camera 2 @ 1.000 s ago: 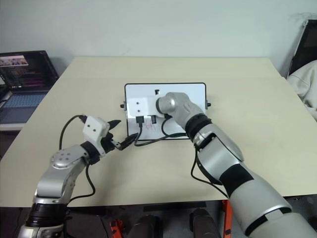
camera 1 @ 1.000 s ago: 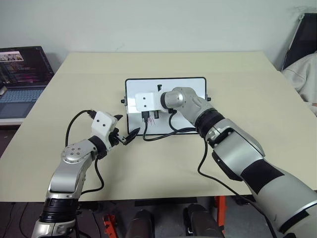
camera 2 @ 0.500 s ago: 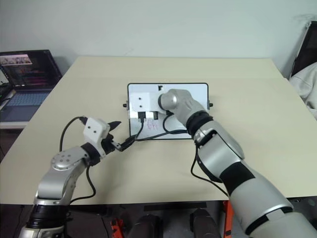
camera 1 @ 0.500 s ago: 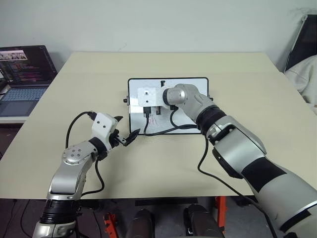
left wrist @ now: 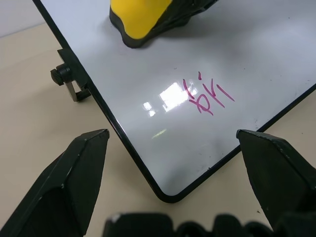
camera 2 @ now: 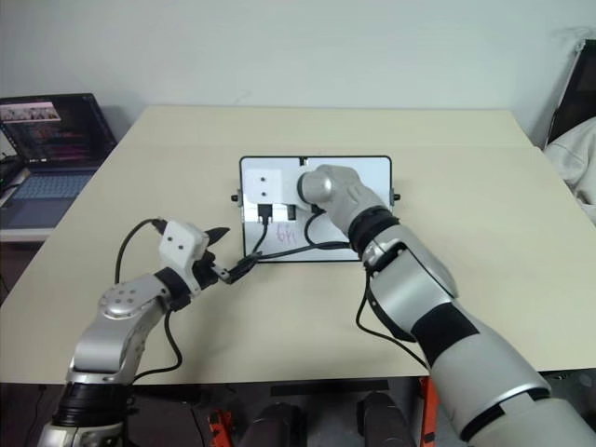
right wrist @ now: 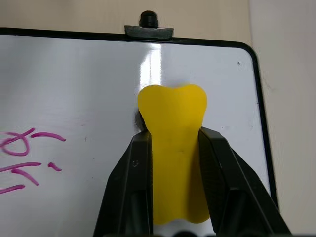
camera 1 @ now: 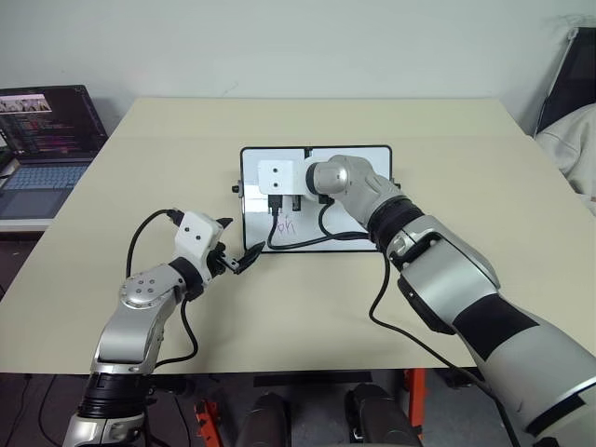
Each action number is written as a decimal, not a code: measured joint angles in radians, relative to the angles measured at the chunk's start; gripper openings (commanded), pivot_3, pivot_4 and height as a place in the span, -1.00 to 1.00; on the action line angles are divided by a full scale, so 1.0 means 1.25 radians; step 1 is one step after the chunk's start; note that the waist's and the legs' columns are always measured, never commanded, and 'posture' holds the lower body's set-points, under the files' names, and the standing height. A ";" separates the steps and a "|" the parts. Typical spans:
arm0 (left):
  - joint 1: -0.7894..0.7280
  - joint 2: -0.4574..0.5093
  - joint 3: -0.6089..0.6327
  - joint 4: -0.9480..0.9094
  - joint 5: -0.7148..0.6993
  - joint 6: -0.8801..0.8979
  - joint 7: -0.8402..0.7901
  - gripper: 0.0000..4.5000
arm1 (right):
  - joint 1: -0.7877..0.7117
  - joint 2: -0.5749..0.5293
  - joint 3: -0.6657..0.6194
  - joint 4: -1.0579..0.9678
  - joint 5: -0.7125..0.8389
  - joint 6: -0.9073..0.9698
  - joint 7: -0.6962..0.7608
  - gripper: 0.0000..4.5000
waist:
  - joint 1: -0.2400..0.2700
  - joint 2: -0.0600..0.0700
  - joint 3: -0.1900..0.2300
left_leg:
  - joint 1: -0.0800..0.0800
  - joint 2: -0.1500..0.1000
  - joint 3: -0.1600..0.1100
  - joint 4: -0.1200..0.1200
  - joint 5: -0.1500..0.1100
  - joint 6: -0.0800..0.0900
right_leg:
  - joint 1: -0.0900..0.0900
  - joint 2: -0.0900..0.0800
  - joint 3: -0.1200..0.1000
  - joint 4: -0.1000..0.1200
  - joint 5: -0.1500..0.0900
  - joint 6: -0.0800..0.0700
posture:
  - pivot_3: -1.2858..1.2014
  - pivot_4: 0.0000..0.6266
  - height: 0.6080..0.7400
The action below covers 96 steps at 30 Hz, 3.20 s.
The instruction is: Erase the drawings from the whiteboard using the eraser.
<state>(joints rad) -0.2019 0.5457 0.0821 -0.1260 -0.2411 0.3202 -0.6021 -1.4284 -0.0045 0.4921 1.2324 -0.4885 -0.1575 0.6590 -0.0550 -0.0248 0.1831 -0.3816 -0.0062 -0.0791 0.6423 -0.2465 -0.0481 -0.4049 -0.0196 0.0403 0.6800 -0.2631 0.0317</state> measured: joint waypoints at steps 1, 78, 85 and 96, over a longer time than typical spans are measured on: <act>0.000 0.000 0.000 0.000 0.000 0.000 0.000 1.00 | 0.003 0.001 -0.001 -0.002 0.001 0.000 0.017 -0.57 | 0.000 0.000 0.000 | 0.000 0.000 0.000 0.000 0.000 0.000 | 0.000 0.000 0.000 0.000 0.000 0.000 | 0.03 -0.52 1.00; 0.171 0.051 0.064 -0.016 -0.011 -0.119 -0.119 1.00 | 0.984 -0.334 -0.258 -1.416 0.503 0.605 0.009 -0.57 | 0.015 0.001 0.002 | -0.003 0.001 0.001 0.000 -0.002 -0.001 | 0.000 0.000 0.000 -0.006 -0.003 0.003 | 0.03 -0.52 1.00; 0.176 0.050 0.066 -0.007 -0.011 -0.124 -0.116 1.00 | 0.877 -0.341 -0.157 -1.295 0.415 0.535 -0.006 -0.57 | 0.016 0.001 0.002 | -0.003 0.002 0.001 0.000 -0.002 -0.001 | 0.000 0.000 0.000 -0.006 -0.003 0.003 | 0.03 -0.52 1.00; 0.138 0.048 0.035 -0.005 0.006 -0.119 -0.103 1.00 | 0.482 -0.203 0.055 -0.780 0.162 0.301 -0.053 -0.57 | 0.016 0.001 0.002 | -0.003 0.000 0.001 0.000 -0.002 -0.001 | -0.001 -0.001 0.000 -0.005 -0.002 0.001 | 0.03 -0.52 1.00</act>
<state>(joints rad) -0.0289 0.6060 0.1260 -0.1319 -0.2334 0.1713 -0.7309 -0.8255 -0.2588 0.5604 0.2568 -0.2864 0.2191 0.5929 -0.0348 -0.0232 0.1850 -0.3857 -0.0059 -0.0779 0.6419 -0.2488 -0.0498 -0.4056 -0.0204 0.0396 0.6737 -0.2651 0.0328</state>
